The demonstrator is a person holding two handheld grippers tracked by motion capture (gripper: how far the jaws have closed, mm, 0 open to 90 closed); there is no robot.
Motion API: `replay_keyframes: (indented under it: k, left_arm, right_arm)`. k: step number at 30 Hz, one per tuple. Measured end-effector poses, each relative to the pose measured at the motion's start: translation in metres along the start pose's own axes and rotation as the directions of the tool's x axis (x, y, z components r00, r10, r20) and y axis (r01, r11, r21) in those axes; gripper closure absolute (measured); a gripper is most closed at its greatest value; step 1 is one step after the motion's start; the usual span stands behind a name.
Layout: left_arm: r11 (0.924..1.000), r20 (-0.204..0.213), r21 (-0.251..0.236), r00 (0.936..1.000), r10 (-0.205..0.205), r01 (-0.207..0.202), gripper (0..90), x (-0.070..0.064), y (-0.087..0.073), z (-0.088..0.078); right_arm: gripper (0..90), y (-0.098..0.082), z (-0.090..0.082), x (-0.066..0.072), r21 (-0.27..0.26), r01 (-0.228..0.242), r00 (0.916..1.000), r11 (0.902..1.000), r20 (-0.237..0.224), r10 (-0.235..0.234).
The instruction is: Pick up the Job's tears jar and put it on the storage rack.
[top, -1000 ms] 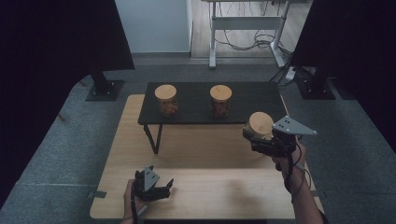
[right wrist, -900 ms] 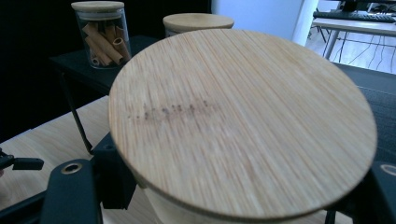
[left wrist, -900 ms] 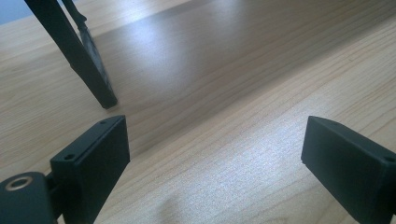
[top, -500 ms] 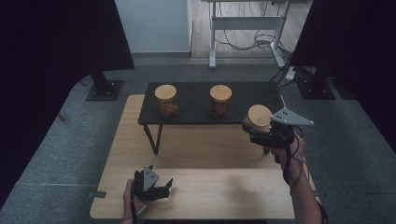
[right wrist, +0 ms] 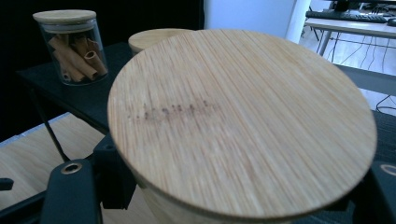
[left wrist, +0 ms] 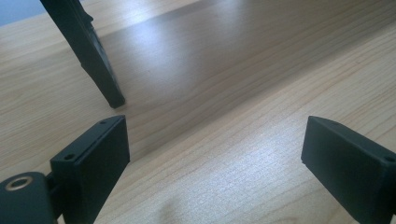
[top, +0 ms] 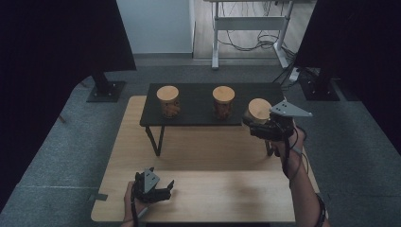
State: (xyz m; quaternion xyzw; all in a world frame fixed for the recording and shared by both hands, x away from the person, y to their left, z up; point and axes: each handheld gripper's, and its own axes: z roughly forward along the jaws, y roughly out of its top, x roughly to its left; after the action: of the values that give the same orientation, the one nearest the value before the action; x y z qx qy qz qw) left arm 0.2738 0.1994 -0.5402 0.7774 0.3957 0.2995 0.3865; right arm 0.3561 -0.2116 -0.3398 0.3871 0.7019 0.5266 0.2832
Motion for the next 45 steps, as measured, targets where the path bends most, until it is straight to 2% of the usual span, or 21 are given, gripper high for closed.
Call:
replay_keyframes:
  k: [9,19,31,41,42,45]
  left_arm:
    - [1.0,-0.003,-0.002,1.0,-0.003,0.003,7.4,0.001,0.0,-0.001]
    - [1.0,-0.006,-0.001,1.0,-0.002,0.002,7.4,0.002,0.0,-0.001]
    - [1.0,-0.012,-0.001,0.9999,-0.009,0.009,7.4,0.004,-0.001,-0.001]
    - [1.0,-0.011,0.001,0.9999,-0.003,0.003,7.4,0.003,-0.001,-0.001]
    - [1.0,-0.011,0.002,0.9999,-0.002,0.002,7.4,0.003,-0.001,-0.001]
    - [1.0,-0.011,0.001,0.9999,-0.001,0.001,7.4,0.003,-0.001,-0.001]
  right_arm:
    - [24.9,0.001,0.012,-0.007,0.022,-0.009,0.9996,0.9997,0.027,0.008]
    - [24.9,0.0,0.028,-0.022,0.047,-0.026,0.9979,0.9986,0.06,0.023]
    - [24.9,-0.003,0.041,-0.034,0.035,-0.048,0.9955,0.9982,0.084,0.045]
    - [24.7,-0.005,0.05,-0.033,0.016,-0.058,0.991,0.9982,0.122,0.056]
    - [23.9,-0.006,0.052,-0.031,0.025,-0.054,0.9893,0.9982,0.137,0.05]
    - [22.8,-0.003,0.055,-0.025,0.062,0.004,0.9809,0.998,0.194,-0.016]
